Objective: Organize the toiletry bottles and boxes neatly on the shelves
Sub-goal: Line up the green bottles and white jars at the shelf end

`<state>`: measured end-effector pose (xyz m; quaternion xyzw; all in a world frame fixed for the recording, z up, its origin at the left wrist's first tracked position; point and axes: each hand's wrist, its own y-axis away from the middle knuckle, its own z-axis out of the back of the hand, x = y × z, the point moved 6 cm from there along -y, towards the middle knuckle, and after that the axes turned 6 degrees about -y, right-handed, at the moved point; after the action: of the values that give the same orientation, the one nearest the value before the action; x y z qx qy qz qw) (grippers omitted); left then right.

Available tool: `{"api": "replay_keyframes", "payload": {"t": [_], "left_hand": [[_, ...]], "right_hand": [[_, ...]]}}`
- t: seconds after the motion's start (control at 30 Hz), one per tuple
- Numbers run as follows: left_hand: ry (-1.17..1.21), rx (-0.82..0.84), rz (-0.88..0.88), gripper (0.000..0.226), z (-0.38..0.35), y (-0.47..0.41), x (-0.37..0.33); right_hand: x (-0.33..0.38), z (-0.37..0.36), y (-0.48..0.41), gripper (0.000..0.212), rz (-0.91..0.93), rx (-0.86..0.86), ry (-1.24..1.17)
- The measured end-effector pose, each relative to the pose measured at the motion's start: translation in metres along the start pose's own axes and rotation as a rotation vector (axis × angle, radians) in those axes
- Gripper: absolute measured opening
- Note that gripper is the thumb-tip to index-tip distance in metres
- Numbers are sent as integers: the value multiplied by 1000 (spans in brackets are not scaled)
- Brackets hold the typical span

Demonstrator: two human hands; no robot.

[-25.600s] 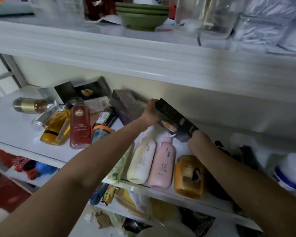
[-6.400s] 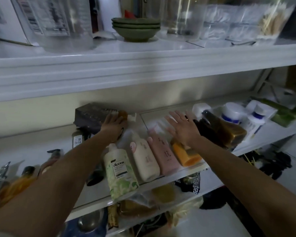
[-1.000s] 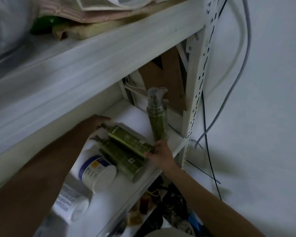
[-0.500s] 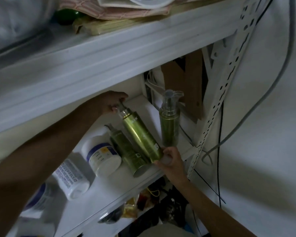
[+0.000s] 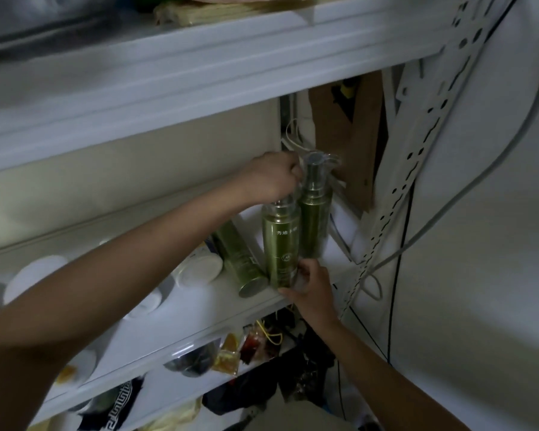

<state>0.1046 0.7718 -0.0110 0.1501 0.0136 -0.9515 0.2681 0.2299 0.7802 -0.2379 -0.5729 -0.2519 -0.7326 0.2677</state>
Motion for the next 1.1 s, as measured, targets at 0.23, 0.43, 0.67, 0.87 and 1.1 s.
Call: {"api": "replay_keyframes", "payload": {"t": [0.23,0.43,0.67,0.87,1.1], "left_hand": [[0,-114,2,23,3,17,-3],[82,-166,41,13,4,31,0],[154,-224,49,4,4,40,-2],[196,-205,58,7,2,38,-4],[135,-193,64,28,3,34,-3]], "right_hand": [[6,0,-12,53,41,-27,52],[8,-3,-21,67,120,119,166],[4,-1,-20,59,118,128,156],[6,9,-11,57,157,104,203],[-4,20,-17,45,30,166,98]]}}
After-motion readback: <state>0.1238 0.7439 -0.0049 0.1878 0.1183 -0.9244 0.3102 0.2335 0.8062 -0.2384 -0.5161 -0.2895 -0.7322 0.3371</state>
